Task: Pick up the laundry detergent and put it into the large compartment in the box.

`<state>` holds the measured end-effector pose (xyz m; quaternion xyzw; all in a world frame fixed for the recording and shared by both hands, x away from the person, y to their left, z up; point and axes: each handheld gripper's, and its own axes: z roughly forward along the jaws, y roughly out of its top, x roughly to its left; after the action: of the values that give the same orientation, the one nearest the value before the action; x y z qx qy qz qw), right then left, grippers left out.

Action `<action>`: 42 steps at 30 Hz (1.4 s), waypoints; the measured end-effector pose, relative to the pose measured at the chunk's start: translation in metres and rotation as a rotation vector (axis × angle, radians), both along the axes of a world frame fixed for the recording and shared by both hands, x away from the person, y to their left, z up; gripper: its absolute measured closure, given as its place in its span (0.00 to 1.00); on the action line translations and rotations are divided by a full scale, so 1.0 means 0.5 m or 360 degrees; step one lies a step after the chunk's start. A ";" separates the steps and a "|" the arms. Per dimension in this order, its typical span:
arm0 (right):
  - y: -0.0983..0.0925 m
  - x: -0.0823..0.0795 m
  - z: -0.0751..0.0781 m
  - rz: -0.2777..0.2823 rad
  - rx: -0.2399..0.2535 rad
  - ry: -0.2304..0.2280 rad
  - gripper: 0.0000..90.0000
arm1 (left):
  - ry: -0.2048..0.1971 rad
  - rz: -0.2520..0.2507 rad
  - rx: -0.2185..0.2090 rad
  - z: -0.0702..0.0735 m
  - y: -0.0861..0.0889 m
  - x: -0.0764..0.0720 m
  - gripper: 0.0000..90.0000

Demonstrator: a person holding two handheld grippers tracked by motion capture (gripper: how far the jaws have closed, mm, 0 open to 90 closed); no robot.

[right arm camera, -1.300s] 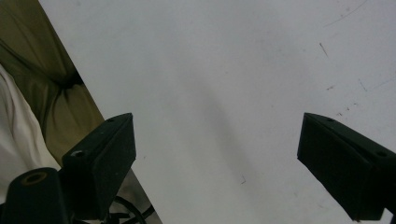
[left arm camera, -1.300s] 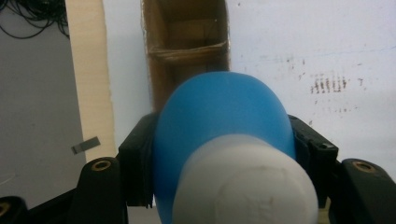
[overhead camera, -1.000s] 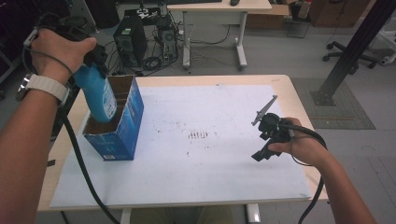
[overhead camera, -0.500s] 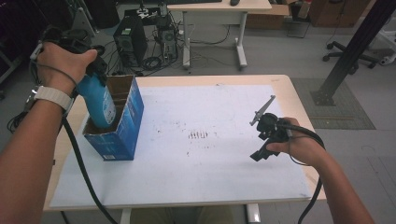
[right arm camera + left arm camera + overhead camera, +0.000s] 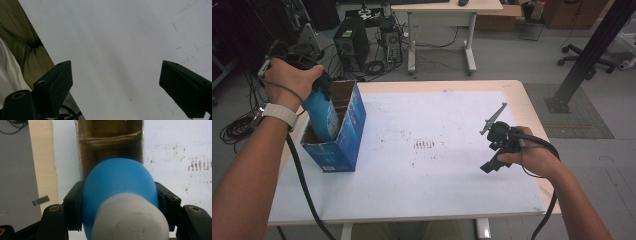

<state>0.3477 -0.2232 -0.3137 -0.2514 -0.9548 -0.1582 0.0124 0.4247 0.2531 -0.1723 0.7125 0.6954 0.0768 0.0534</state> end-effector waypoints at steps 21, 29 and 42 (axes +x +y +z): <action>0.003 -0.001 -0.003 -0.0003 0.0000 0.0005 0.13 | 0.0002 -0.0029 0.0028 -0.088 -0.001 0.003 0.42; 0.001 -0.003 -0.007 -0.0009 -0.0004 0.0011 0.13 | -0.0001 -0.0036 0.0031 -0.114 0.002 0.004 0.42; 0.000 -0.004 -0.009 -0.0011 0.0000 0.0012 0.13 | 0.0006 -0.0052 0.0041 -0.153 0.001 0.006 0.41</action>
<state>0.3459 -0.2233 -0.3181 -0.2553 -0.9539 -0.1573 0.0155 0.4278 0.2535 -0.2491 0.7245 0.6827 0.0835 0.0440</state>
